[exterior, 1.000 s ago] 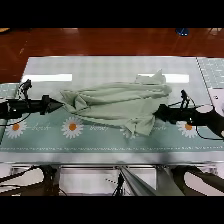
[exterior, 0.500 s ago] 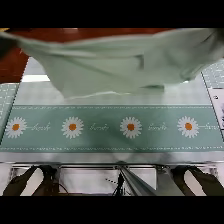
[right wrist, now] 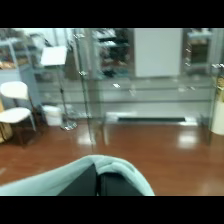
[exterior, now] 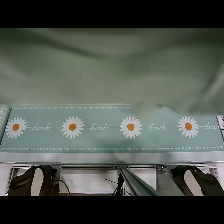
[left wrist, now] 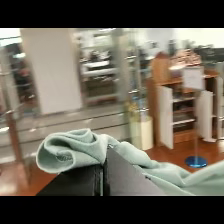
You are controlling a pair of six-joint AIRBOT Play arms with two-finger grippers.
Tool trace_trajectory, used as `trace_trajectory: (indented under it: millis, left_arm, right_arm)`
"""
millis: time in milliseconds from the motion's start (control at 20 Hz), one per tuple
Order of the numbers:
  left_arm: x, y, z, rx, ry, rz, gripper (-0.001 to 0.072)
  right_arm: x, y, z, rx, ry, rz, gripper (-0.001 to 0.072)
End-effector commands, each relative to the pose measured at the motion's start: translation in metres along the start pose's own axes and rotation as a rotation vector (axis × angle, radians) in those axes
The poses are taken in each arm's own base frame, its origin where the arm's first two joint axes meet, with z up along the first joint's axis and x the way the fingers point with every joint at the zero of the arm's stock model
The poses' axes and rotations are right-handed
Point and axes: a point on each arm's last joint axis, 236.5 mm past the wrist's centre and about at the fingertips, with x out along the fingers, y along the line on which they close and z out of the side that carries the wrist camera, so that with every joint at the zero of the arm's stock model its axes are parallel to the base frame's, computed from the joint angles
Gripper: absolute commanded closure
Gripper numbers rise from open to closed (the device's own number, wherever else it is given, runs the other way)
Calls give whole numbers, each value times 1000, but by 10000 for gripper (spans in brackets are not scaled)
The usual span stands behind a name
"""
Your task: Fold the shirts.
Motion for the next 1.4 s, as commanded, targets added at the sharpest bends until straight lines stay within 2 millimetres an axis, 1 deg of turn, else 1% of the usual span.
trace_trajectory:
  millis: [0,50,100,150,200,250,300,350,400,450,500,550,650,700,750,850,950,1050,1150,1250,1300,1350]
  left_arm:
    - [-27,-8,-39,-96,195,53,684]
    - [-29,-10,-62,-122,292,40,684]
    - [-31,-10,-85,-140,396,27,685]
    - [-31,-9,-108,-160,492,14,685]
    - [-31,-5,-133,-193,598,1,684]
    - [-30,-1,-157,-230,686,-10,684]
    - [-26,5,-181,-279,764,-18,685]
    - [-19,13,-205,-319,821,-25,684]
    - [-12,20,-227,-355,865,-31,684]
    - [-2,29,-252,-395,905,-34,684]
    - [6,32,-277,-424,947,-71,684]
    - [13,31,-299,-445,975,-119,684]
    - [35,43,-346,-504,1005,-125,684]
    - [46,50,-370,-537,1023,-116,684]
    - [56,58,-391,-575,1046,-100,684]
    - [75,74,-433,-644,1095,-67,684]
    - [93,86,-472,-692,1126,-33,683]
    - [106,89,-510,-723,1165,-17,683]
    - [110,78,-544,-710,1227,-62,683]
    - [107,66,-572,-737,1297,-85,682]
    - [105,63,-583,-752,1324,-87,668]
    - [102,63,-590,-762,1341,-87,609]
  right_arm:
    - [-19,-7,-28,6,131,-73,678]
    - [-16,-16,-48,7,221,-92,678]
    - [-13,-30,-79,-35,373,-116,678]
    - [-13,-52,-114,-57,552,-158,678]
    - [-2,-73,-129,-40,617,-205,678]
    - [10,-89,-144,-56,684,-215,678]
    - [26,-103,-168,-16,769,-213,678]
    - [42,-112,-192,25,853,-194,678]
    - [60,-116,-218,74,935,-154,678]
    - [79,-119,-240,98,995,-125,678]
    - [105,-119,-262,107,1036,-92,678]
    - [133,-114,-279,99,1048,-55,678]
    - [196,-99,-314,86,1036,18,678]
    - [221,-99,-330,83,1024,22,678]
    - [244,-104,-347,81,1015,12,677]
    - [273,-117,-377,90,1020,-11,677]
    - [289,-131,-404,83,1042,-42,677]
    - [300,-139,-427,91,1063,-55,677]
    - [305,-143,-447,117,1095,-69,676]
    - [306,-146,-467,126,1135,-72,675]
    - [305,-147,-475,130,1154,-72,673]
    - [305,-148,-482,131,1170,-74,611]
